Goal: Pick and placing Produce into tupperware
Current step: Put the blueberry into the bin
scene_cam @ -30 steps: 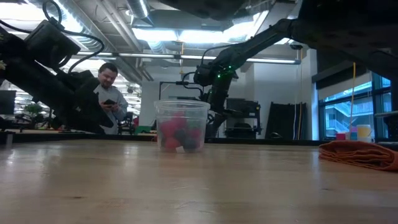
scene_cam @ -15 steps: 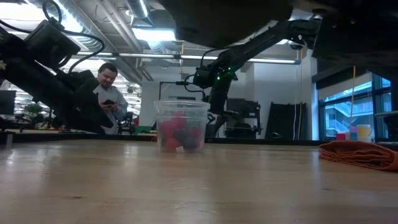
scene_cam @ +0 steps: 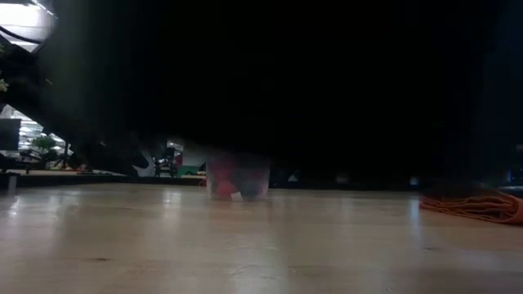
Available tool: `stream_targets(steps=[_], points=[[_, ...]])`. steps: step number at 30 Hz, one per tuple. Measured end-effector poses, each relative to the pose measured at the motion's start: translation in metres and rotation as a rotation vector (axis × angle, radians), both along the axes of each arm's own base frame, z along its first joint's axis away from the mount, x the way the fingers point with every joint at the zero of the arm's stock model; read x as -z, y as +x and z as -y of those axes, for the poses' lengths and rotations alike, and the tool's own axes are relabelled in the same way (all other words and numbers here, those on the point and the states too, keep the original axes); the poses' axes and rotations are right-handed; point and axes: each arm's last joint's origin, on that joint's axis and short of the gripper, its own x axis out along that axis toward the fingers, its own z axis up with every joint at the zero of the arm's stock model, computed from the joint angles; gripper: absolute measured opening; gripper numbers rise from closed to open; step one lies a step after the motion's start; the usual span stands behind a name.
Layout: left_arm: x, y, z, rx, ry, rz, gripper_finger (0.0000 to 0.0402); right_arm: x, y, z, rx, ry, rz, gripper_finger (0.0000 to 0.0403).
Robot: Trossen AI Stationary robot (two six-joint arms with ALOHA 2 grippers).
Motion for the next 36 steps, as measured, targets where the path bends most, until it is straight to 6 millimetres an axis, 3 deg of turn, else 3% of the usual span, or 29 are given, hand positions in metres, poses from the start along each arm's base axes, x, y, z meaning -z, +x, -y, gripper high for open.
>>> stream_targets(steps=[8, 16, 36], points=[[0.0, 0.0, 0.0, 0.0, 0.0, 0.0, 0.0215, 0.0, -0.001, 0.001, 0.02, 0.016, 0.011, 0.0174], [0.0, 0.0, 0.0, 0.002, 0.002, -0.002, 0.0215, 0.017, 0.0, 0.003, 0.057, 0.06, 0.01, 0.0174], [0.0, 0.0, 0.0, 0.013, 0.01, -0.01, 0.0215, 0.018, 0.0, 0.007, 0.009, 0.046, 0.013, 0.0175]])
